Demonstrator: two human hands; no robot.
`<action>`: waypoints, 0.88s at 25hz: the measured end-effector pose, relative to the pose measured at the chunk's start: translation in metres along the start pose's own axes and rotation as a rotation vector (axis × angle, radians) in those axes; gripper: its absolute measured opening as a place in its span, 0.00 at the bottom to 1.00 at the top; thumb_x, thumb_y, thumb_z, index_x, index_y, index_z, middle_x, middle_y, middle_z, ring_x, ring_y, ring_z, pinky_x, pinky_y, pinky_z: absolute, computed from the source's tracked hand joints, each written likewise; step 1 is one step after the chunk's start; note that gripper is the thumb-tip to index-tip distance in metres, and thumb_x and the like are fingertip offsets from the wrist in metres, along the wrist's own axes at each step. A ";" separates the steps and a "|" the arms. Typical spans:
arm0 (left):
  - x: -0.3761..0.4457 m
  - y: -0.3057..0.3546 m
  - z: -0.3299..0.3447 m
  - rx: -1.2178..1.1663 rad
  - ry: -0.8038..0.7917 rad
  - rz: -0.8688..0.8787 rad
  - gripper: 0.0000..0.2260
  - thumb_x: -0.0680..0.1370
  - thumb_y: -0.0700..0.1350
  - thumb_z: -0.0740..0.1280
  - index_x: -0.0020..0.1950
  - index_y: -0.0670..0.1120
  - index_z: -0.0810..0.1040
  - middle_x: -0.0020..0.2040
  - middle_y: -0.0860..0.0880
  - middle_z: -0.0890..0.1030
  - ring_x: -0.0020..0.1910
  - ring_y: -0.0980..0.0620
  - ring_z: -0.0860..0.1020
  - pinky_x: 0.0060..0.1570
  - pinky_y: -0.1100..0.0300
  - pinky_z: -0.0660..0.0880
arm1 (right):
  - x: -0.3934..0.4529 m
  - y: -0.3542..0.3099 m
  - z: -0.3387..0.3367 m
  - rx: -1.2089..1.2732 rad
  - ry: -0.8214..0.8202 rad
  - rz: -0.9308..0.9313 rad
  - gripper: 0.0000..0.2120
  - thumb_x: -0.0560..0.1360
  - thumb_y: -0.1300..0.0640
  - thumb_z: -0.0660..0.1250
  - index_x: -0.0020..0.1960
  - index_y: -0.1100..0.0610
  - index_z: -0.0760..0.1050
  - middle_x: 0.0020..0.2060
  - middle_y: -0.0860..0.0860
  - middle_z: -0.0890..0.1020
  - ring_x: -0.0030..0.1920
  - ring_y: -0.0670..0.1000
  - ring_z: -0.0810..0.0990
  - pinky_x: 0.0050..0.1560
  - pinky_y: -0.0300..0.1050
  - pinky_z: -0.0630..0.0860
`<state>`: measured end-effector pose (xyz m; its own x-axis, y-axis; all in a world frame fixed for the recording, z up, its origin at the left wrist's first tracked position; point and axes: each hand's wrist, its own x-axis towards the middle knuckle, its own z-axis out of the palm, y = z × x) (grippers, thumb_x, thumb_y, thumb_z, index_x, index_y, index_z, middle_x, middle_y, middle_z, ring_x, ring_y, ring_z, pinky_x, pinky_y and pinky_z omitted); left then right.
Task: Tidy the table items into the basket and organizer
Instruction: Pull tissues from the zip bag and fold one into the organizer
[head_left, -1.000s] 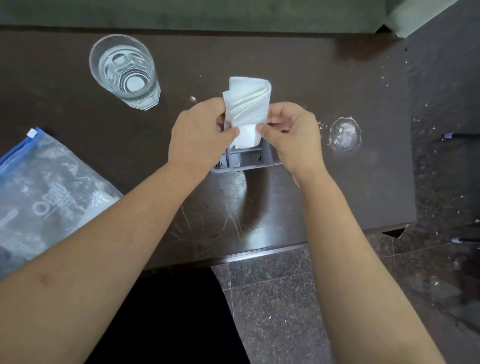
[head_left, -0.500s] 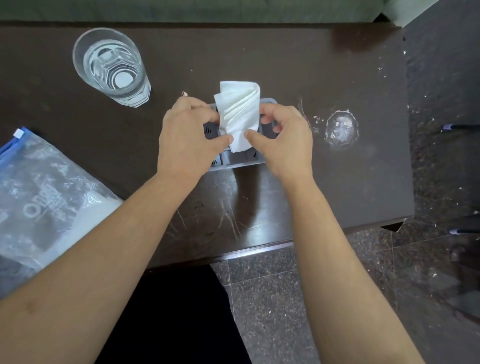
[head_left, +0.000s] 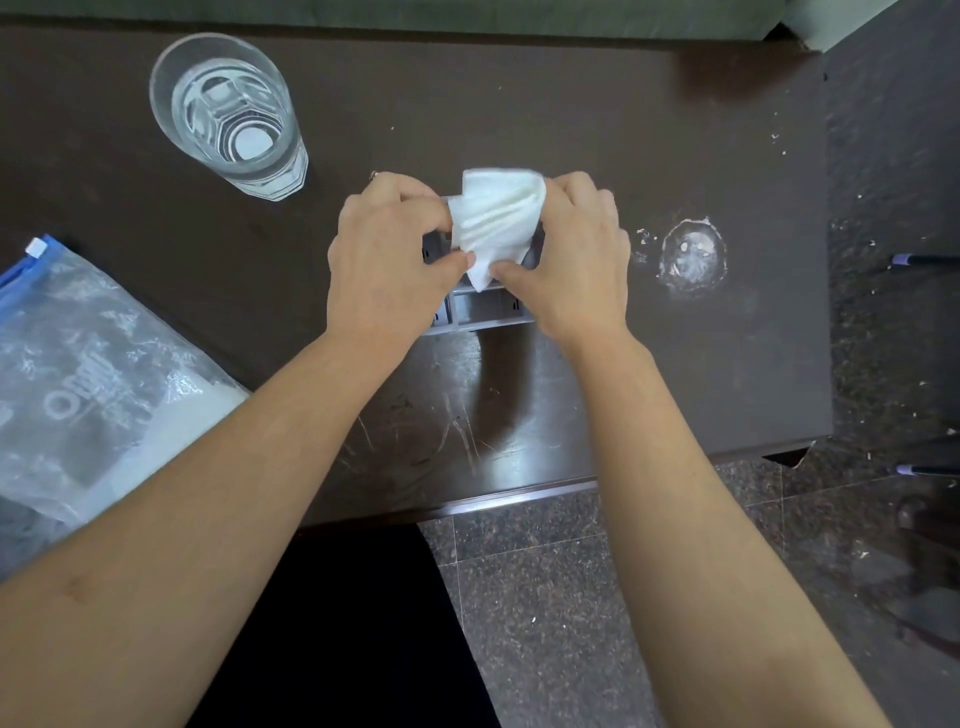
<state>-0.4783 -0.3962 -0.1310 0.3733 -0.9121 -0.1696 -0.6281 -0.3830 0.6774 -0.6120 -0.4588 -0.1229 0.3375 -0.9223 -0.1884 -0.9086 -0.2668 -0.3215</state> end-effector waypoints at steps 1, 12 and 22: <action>0.000 0.000 0.001 0.033 -0.009 0.010 0.08 0.70 0.44 0.72 0.48 0.43 0.81 0.56 0.48 0.76 0.54 0.44 0.72 0.53 0.48 0.73 | 0.001 0.000 0.001 -0.004 0.000 -0.001 0.21 0.65 0.53 0.73 0.56 0.49 0.74 0.55 0.47 0.73 0.55 0.52 0.70 0.50 0.48 0.68; -0.001 0.003 -0.001 0.091 -0.084 0.035 0.13 0.66 0.43 0.73 0.50 0.48 0.79 0.59 0.47 0.73 0.56 0.44 0.70 0.51 0.50 0.73 | -0.013 0.015 0.001 0.040 -0.004 -0.040 0.10 0.67 0.49 0.72 0.48 0.48 0.80 0.56 0.43 0.76 0.61 0.52 0.69 0.49 0.45 0.62; -0.003 -0.002 -0.002 0.077 -0.105 0.062 0.26 0.65 0.46 0.73 0.62 0.50 0.74 0.61 0.48 0.70 0.58 0.44 0.69 0.55 0.54 0.66 | -0.019 0.012 -0.001 0.209 -0.025 0.020 0.29 0.65 0.48 0.73 0.64 0.44 0.71 0.63 0.42 0.73 0.67 0.49 0.65 0.65 0.55 0.65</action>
<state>-0.4772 -0.3921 -0.1307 0.2618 -0.9430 -0.2057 -0.6994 -0.3322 0.6329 -0.6291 -0.4446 -0.1223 0.3281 -0.9189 -0.2188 -0.8452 -0.1822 -0.5025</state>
